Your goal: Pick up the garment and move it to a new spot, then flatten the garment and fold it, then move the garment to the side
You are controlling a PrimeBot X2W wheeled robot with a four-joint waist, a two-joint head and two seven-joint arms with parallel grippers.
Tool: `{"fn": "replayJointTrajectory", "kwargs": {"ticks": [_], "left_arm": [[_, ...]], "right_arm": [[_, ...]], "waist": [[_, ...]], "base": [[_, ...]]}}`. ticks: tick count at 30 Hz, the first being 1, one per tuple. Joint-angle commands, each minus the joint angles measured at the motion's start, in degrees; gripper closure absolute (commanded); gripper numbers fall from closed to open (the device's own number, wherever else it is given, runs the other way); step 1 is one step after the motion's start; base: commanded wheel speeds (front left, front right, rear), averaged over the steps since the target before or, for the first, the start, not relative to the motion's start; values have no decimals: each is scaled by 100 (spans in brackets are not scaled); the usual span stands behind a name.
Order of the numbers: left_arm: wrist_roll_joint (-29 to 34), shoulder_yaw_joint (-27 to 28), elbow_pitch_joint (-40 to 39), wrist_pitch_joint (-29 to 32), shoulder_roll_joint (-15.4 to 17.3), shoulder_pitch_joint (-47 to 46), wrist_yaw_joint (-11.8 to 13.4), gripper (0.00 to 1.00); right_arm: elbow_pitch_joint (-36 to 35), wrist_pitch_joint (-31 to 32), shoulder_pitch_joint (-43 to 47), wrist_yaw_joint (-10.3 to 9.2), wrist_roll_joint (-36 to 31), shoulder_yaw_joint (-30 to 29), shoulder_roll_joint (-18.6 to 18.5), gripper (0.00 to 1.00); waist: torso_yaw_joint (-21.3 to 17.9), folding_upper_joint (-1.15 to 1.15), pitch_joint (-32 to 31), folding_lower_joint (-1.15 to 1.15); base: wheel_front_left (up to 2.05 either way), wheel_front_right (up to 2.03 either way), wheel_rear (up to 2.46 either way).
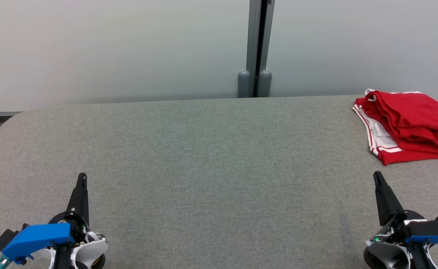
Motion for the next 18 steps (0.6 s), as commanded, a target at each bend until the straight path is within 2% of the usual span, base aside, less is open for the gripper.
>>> {"fn": "replayJointTrajectory", "kwargs": {"ticks": [1, 18], "left_arm": [[-13, 12, 0, 21, -13, -58, -30, 100], [-14, 11, -1, 20, -13, -57, -30, 100]], "right_arm": [[10, 13, -60, 4, 15, -15, -7, 100], [10, 13, -59, 4, 15, -14, -7, 100]], "waist": [[0, 0, 0, 0], [0, 0, 0, 0]], "base": [[0, 0, 0], [0, 0, 0]]}}
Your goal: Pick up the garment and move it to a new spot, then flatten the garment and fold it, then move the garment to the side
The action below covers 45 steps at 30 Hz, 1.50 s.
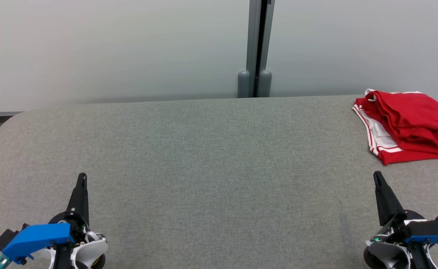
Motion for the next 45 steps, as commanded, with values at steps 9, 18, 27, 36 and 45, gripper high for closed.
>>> {"fn": "replayJointTrajectory", "kwargs": {"ticks": [9, 18, 27, 36, 45], "left_arm": [[-14, 11, -2, 19, -13, -57, -30, 100], [-14, 10, -2, 19, -13, -57, -30, 100], [-15, 10, -2, 19, -13, -57, -30, 100], [-15, 10, -2, 20, -13, -57, -31, 100], [-15, 9, -3, 18, -13, -57, -31, 100]], "right_arm": [[10, 13, -58, 4, 15, -13, -7, 100], [10, 13, -58, 4, 15, -12, -7, 100], [9, 12, -58, 4, 16, -12, -7, 100], [9, 12, -58, 4, 16, -12, -7, 100], [9, 13, -58, 4, 16, -12, -7, 100]], "waist": [[0, 0, 0, 0], [0, 0, 0, 0], [0, 0, 0, 0], [0, 0, 0, 0], [0, 0, 0, 0]], "base": [[0, 0, 0], [0, 0, 0], [0, 0, 0], [0, 0, 0], [0, 0, 0]]}}
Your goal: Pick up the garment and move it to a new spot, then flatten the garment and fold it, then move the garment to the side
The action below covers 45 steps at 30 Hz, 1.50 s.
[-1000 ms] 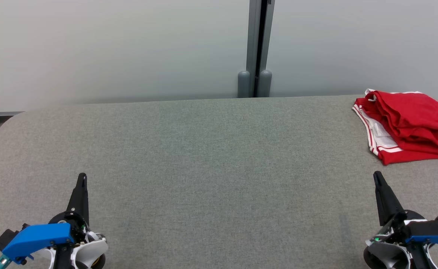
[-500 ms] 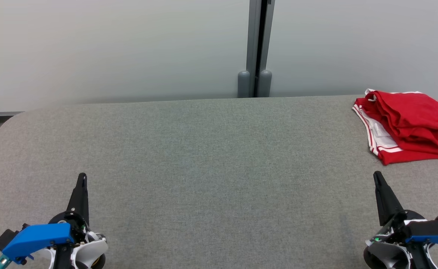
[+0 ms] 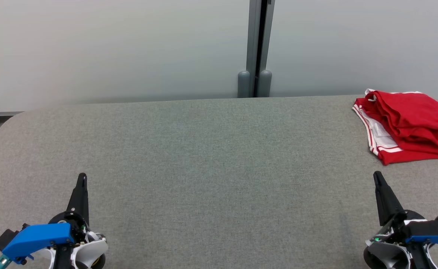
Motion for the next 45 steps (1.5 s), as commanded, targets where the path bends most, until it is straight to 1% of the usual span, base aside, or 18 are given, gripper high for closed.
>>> {"fn": "replayJointTrajectory", "kwargs": {"ticks": [1, 45], "left_arm": [[-15, 9, -3, 19, -13, -57, -31, 100], [-16, 8, -4, 18, -13, -57, -31, 100]], "right_arm": [[8, 12, -58, 4, 16, -12, -7, 100], [8, 11, -58, 4, 16, -11, -7, 100]], "waist": [[0, 0, 0, 0], [0, 0, 0, 0]], "base": [[0, 0, 0], [0, 0, 0]]}}
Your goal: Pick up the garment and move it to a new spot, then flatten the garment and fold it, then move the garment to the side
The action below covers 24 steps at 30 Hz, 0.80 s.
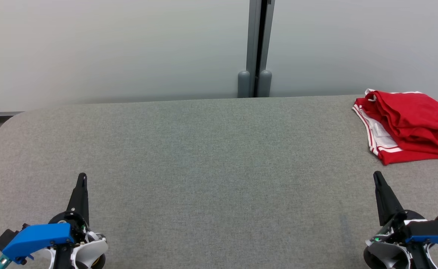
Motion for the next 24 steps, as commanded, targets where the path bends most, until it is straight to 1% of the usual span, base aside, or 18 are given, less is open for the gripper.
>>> {"fn": "replayJointTrajectory", "kwargs": {"ticks": [1, 24], "left_arm": [[-15, 8, -4, 19, -13, -57, -31, 100], [-14, 8, -4, 19, -12, -57, -31, 100]], "right_arm": [[8, 11, -58, 4, 16, -11, -7, 100], [8, 11, -58, 4, 16, -11, -7, 100]], "waist": [[0, 0, 0, 0], [0, 0, 0, 0]], "base": [[0, 0, 0], [0, 0, 0]]}}
